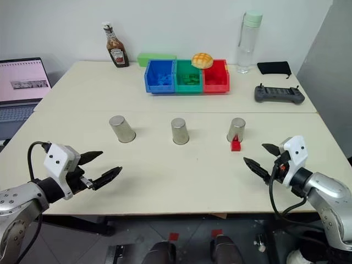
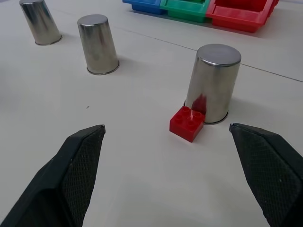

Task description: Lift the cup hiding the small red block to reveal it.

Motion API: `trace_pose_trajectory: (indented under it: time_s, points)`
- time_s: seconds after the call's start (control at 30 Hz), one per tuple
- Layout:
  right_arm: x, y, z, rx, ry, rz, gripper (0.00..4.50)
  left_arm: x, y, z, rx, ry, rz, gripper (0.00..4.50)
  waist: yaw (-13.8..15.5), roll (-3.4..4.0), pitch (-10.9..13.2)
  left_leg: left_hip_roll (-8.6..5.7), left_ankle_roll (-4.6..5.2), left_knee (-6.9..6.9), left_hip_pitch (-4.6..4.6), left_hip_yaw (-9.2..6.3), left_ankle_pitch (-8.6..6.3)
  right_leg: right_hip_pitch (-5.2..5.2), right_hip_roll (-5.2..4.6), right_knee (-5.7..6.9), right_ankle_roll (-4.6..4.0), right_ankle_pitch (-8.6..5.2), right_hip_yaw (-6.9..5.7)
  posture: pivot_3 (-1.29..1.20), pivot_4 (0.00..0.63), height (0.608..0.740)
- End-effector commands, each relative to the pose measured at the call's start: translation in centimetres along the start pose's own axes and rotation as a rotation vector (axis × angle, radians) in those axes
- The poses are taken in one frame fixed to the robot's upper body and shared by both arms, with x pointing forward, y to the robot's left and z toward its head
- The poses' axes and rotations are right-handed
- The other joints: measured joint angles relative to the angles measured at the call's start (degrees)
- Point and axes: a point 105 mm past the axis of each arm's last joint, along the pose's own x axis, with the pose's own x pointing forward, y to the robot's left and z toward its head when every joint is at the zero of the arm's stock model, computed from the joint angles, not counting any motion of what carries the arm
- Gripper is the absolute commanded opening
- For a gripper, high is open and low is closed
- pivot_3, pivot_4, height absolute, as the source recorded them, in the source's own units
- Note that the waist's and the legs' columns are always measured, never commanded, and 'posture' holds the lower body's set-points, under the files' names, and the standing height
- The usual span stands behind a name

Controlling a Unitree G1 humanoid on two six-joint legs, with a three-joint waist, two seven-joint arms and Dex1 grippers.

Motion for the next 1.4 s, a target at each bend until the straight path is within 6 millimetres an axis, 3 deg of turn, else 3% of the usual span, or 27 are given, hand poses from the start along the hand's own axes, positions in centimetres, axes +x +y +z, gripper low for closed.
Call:
trace_pose_trajectory:
  time_s: [0.03, 0.4, 0.73, 0.83, 1.23, 1.4]
  points:
    - [0.1, 0.1, 1.0, -0.025, -0.042, 0.015, 4.48, -0.4, -0.1, 1.8, 0.038, -0.059, 0.005, 4.5, 0.0, 0.0, 0.0, 0.0, 0.0, 0.0, 0.0, 0.0, 0.0, 0.0, 0.0, 0.0, 0.0, 0.0, 0.0, 0.0, 0.15, 0.74]
    - [0.4, 0.3, 0.7, -0.028, -0.048, 0.023, 4.48, 0.2, 0.1, 2.3, 0.038, -0.054, 0.026, 4.5, 0.0, 0.0, 0.0, 0.0, 0.0, 0.01, 0.01, 0.02, 0.0, 0.0, 0.01, 0.01, 0.01, 0.01, -0.01, 0.0, 0.15, 0.74]
    - [0.8, 0.8, 1.2, -0.04, -0.055, 0.044, 4.48, 0.2, 2.0, 4.7, 0.018, -0.19, 0.088, 4.5, 0.0, -0.01, 0.0, -0.01, 0.0, 0.03, 0.02, 0.04, 0.0, 0.0, 0.02, 0.02, 0.04, 0.03, -0.01, 0.0, 0.15, 0.74]
    - [0.8, 0.6, 1.6, -0.052, -0.062, 0.04, 4.48, 0.4, 1.3, 5.6, -0.008, -0.23, 0.037, 4.5, 0.0, -0.01, 0.0, 0.0, 0.0, 0.03, 0.02, 0.05, 0.0, 0.0, 0.02, 0.02, 0.04, 0.04, -0.03, 0.0, 0.15, 0.74]
    - [-0.1, 0.4, 0.9, -0.048, -0.035, 0.035, 4.48, 0.1, -1.0, 4.3, -0.007, -0.144, -0.084, 4.5, 0.0, -0.01, 0.0, 0.0, 0.0, 0.02, 0.02, 0.06, 0.0, 0.0, 0.02, 0.02, 0.04, 0.04, 0.01, 0.0, 0.15, 0.74]
    - [-0.5, 0.6, 0.2, -0.068, -0.001, 0.051, 4.48, -0.6, -0.5, 3.2, 0.033, -0.096, -0.072, 4.5, 0.0, 0.0, 0.0, 0.0, 0.0, 0.02, 0.04, 0.09, 0.0, 0.0, 0.02, 0.02, 0.04, 0.04, 0.0, 0.0, 0.15, 0.74]
